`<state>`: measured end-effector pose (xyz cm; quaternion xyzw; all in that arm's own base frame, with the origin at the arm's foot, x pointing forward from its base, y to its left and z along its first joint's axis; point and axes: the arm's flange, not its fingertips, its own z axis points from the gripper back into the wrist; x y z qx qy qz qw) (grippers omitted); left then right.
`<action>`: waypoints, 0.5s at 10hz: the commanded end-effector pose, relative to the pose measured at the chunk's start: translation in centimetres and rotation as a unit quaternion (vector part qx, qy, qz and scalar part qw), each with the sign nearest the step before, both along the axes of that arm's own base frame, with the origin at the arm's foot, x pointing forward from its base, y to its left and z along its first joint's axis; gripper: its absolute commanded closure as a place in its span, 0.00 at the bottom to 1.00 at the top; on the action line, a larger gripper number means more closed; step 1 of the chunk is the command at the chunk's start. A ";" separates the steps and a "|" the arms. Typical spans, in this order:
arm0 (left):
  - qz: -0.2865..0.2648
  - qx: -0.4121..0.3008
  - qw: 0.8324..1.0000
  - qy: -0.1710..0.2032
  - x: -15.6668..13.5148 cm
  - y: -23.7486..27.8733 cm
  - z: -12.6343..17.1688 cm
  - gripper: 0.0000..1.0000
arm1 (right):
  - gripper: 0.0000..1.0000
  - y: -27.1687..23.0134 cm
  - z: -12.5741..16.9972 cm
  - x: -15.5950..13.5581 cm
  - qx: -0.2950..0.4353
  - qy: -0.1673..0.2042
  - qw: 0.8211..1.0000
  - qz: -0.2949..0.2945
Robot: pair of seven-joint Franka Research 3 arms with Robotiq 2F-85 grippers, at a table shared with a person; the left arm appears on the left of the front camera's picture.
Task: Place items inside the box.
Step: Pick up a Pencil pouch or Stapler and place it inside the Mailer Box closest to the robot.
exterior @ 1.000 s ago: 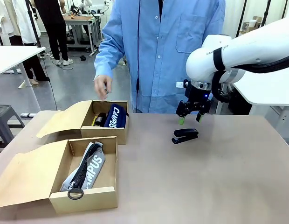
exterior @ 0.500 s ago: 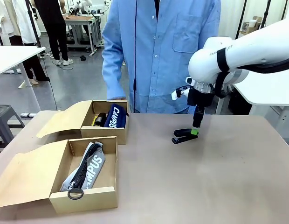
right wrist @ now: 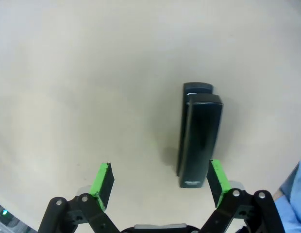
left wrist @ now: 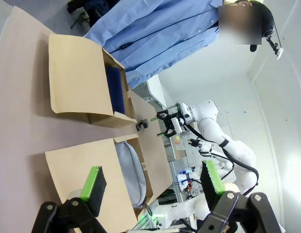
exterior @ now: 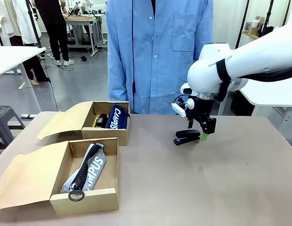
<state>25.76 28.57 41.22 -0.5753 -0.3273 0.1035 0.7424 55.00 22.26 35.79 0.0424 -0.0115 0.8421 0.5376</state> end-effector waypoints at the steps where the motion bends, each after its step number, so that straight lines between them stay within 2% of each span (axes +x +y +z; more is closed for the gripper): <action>1: 0.001 -0.002 1.000 -0.016 0.0 -0.1 0.2 0.00 | 0.00 -0.1 -1.2 0.5 0.035 -0.016 0.998 -0.041; 2: 0.001 -0.002 1.000 -0.016 0.0 -0.1 0.2 0.00 | 0.00 0.2 -1.7 1.1 0.035 -0.015 0.997 -0.063; 5: 0.001 -0.002 1.000 -0.016 0.0 -0.1 0.2 0.00 | 0.00 0.8 -2.7 2.5 0.036 0.003 0.996 -0.077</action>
